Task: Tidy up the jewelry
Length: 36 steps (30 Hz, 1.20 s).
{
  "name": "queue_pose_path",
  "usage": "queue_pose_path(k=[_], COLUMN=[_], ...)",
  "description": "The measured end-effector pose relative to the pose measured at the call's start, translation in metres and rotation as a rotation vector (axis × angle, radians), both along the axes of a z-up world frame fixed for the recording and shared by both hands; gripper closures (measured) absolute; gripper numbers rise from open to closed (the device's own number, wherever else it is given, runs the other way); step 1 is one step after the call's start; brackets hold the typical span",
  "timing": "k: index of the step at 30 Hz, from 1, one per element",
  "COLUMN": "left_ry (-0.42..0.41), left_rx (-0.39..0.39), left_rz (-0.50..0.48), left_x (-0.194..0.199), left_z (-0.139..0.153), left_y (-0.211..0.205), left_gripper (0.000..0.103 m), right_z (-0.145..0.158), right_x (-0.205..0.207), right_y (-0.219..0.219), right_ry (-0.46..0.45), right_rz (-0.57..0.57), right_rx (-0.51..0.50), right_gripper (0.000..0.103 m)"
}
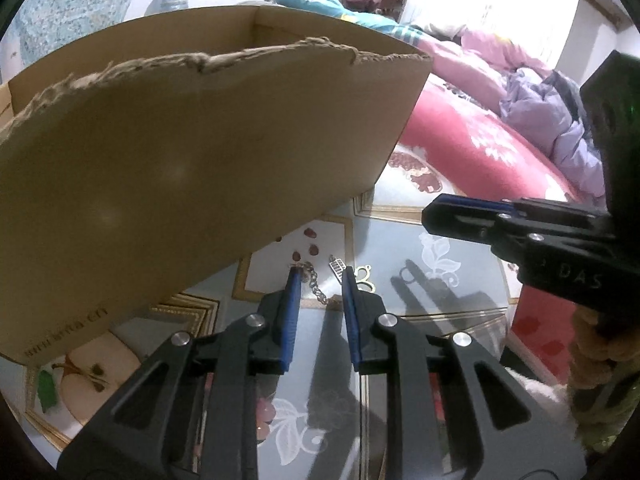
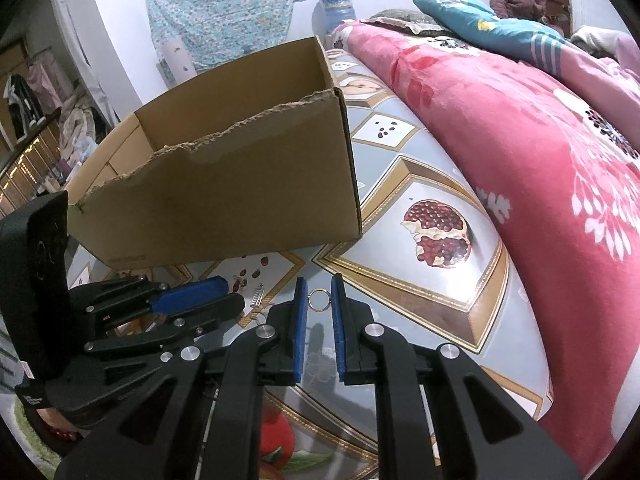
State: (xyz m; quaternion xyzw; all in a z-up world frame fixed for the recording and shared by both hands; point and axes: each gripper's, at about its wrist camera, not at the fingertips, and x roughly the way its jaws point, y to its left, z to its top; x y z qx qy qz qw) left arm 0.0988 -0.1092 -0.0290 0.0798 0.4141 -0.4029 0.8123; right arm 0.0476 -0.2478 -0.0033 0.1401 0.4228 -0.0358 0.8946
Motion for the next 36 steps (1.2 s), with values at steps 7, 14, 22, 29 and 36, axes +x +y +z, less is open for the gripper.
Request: queue_pose_path(k=[7,14,22,29,36], left_ry=[-0.007,0.033,0.036,-0.01,-0.076], left_rx=[0.008,-0.091,-0.151,-0.004,0.065], left_rz=[0.006,0.023,0.002,-0.075,-0.086], left_x=[0.0,0.003,-0.001,-0.009,-0.01], left_z=[-0.001,0.01,0.022,0.007,0.003], left_y=[0.001,0.019,0.028,0.012,0.0], left_gripper=[0.103,0.103,0.103,0.084,0.084], right_z=[0.0,0.003,0.006,0.007,0.003], right_x=[-0.001,-0.003,-0.005,-0.005,-0.002], right_y=[-0.001,-0.003,-0.002,-0.001,-0.004], right_ry=[-0.005,-0.013,-0.025,-0.026,-0.016], right_rz=[-0.003,-0.009,-0.001,0.006,0.004], right_rx=[0.001,0.007,0.008,0.011,0.024], right_gripper=[0.091,0.091,0.091,0.091,0.091])
